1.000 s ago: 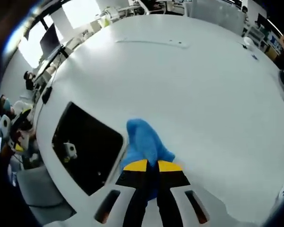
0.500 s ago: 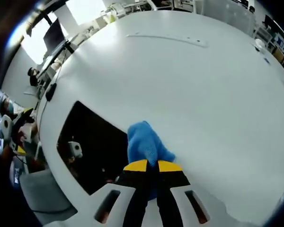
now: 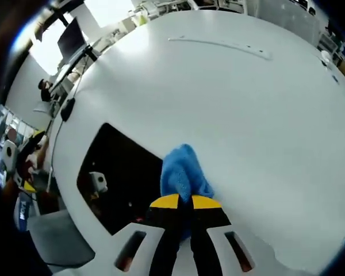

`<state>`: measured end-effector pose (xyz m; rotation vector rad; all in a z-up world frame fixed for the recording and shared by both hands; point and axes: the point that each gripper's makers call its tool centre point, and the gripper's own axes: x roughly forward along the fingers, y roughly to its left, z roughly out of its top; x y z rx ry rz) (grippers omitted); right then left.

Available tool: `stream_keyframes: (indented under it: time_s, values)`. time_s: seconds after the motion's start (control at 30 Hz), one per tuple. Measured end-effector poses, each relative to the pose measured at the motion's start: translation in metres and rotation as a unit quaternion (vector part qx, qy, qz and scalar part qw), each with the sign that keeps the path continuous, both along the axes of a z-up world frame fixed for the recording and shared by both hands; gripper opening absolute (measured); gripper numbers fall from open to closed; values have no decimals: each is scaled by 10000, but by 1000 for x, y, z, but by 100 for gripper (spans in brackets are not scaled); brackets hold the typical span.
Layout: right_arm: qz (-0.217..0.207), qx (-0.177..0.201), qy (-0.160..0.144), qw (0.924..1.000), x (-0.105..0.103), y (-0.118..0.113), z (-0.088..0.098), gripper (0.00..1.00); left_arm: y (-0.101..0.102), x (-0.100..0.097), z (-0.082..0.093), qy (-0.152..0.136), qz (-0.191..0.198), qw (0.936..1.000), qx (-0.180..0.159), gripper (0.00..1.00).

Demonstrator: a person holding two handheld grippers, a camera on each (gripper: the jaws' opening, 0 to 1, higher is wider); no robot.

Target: Wipe the mirror surface with the cleaning cloth until all visible marks leave the cleaned area.

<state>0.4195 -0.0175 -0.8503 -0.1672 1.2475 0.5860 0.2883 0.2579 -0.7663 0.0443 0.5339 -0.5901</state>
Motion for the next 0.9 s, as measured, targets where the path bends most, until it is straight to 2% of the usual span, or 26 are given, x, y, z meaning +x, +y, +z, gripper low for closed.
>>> stream_keyframes:
  time_s: [0.53, 0.9]
  values:
    - [221, 82, 70, 9997, 2, 24, 0, 0, 0, -6, -2, -29, -111, 9999, 69, 99]
    - [434, 207, 17, 9988, 4, 71, 0, 0, -1, -5, -5, 57, -120, 9999, 53, 99]
